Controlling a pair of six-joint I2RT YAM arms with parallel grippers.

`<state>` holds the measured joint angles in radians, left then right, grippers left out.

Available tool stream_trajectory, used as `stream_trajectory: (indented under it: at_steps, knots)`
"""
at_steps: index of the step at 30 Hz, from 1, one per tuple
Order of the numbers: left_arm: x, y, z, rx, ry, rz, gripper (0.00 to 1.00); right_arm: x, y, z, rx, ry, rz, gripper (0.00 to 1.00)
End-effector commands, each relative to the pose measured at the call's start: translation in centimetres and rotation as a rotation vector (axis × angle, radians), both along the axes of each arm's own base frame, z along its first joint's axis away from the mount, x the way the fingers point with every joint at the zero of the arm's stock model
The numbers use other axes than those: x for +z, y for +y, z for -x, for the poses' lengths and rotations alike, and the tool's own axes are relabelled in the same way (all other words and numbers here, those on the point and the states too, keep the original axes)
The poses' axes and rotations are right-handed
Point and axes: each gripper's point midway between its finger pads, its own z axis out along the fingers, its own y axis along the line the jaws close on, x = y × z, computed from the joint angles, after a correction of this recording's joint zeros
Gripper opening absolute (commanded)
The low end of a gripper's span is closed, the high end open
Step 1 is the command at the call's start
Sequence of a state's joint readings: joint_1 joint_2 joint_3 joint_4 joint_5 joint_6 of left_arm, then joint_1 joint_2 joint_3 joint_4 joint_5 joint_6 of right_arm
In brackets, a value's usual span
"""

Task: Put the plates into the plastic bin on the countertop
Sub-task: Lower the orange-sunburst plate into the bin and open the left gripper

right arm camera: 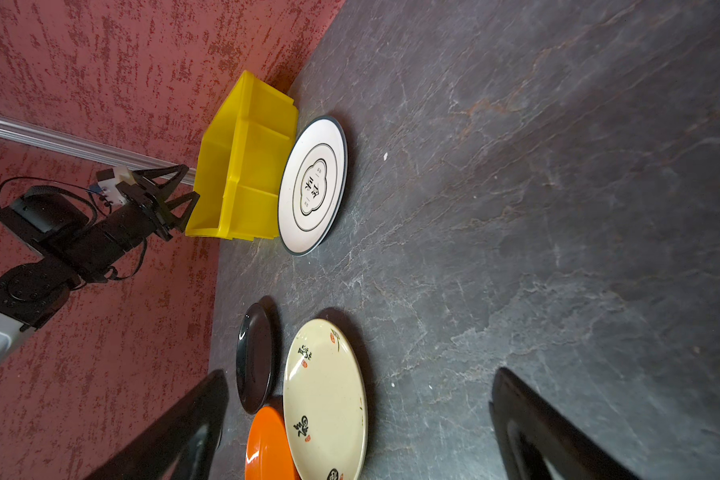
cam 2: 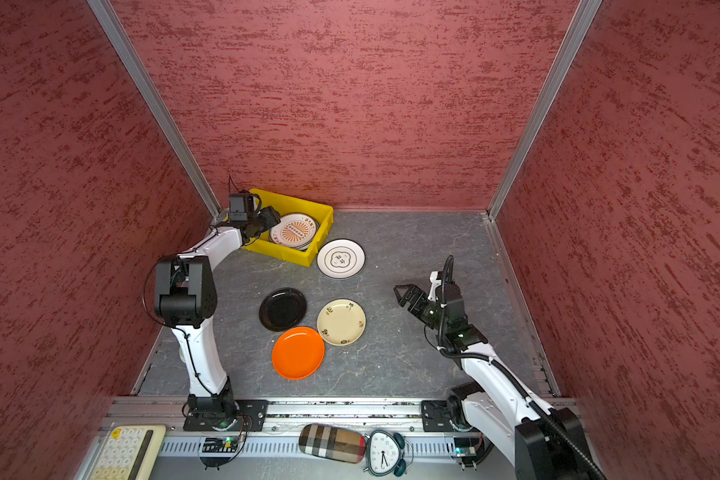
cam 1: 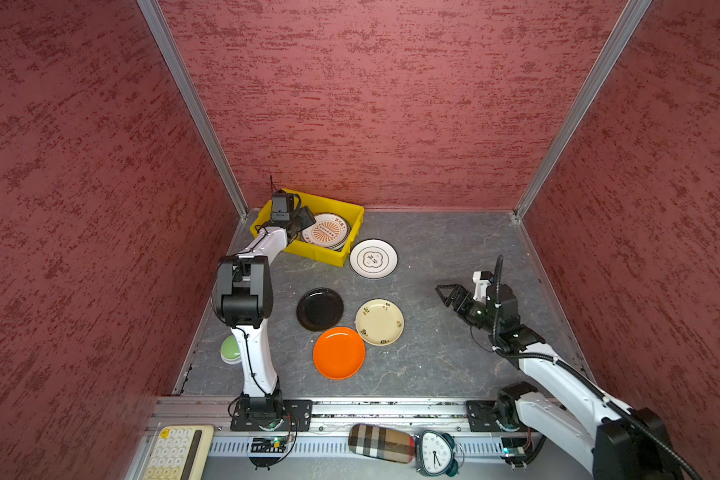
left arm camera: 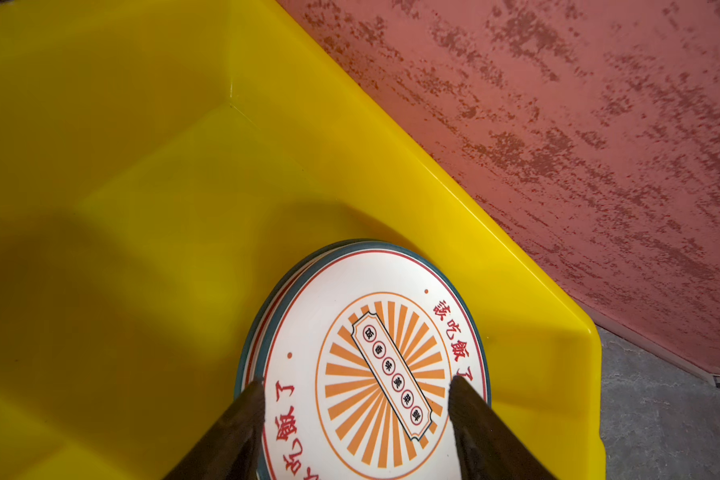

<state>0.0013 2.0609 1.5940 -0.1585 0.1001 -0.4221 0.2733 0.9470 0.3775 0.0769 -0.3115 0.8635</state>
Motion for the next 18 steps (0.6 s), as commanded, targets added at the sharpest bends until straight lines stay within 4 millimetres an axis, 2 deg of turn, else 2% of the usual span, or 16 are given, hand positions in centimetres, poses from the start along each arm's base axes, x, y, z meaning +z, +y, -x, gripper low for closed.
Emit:
stream_trajectory:
  at_steps: [1,5,11,15,18]
  knots:
    - [1.3,-0.2,-0.1,-0.014,-0.049,-0.008,0.78,-0.1,0.1,0.1,0.005,-0.007,0.003,0.99]
    - [3.0,-0.7,0.2,-0.035,-0.106,-0.011,0.89,-0.2,0.2,0.2,0.012,-0.009,-0.001,0.99]
    - [6.2,-2.1,1.9,-0.066,-0.168,-0.018,0.96,-0.1,0.5,0.1,0.03,-0.008,-0.006,0.99]
    - [8.3,-2.9,4.4,-0.053,-0.222,-0.011,1.0,0.3,0.6,-0.1,0.037,-0.011,-0.001,0.99]
    - [9.8,-3.6,6.8,-0.027,-0.247,0.019,1.0,0.3,0.7,-0.3,0.033,-0.016,-0.004,0.99]
